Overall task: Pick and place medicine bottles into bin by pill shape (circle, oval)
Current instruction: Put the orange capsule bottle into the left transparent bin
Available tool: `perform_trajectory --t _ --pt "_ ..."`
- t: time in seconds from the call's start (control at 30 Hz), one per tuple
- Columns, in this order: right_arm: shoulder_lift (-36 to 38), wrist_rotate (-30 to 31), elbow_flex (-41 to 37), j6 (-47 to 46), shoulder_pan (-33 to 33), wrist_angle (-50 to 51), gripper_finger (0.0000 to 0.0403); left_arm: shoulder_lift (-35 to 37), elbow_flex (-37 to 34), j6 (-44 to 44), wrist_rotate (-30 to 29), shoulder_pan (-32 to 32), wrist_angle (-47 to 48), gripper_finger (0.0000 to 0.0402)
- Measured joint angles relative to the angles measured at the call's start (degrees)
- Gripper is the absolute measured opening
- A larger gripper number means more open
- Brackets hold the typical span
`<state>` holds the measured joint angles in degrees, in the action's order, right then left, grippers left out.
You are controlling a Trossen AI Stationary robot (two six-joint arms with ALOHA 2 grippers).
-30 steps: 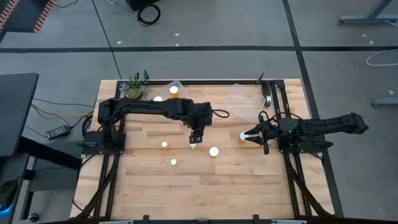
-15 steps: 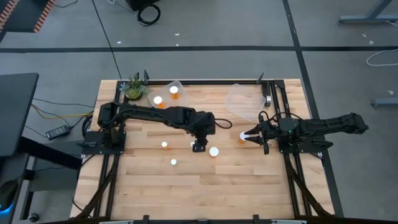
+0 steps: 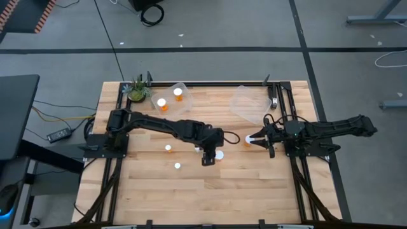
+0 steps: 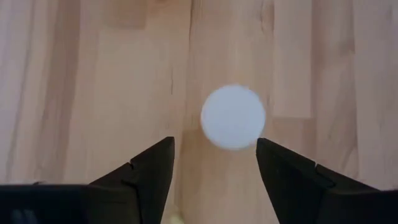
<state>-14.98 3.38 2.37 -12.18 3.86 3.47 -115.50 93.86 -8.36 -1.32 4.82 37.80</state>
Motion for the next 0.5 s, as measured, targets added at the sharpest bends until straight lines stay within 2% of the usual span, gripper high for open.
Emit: perform_trajectory --t 0.5 --pt "-0.3 0.0 0.0 0.0 0.0 0.1 0.0129 -0.2 1.5 -3.3 -0.6 -0.1 -4.9 0.0235"
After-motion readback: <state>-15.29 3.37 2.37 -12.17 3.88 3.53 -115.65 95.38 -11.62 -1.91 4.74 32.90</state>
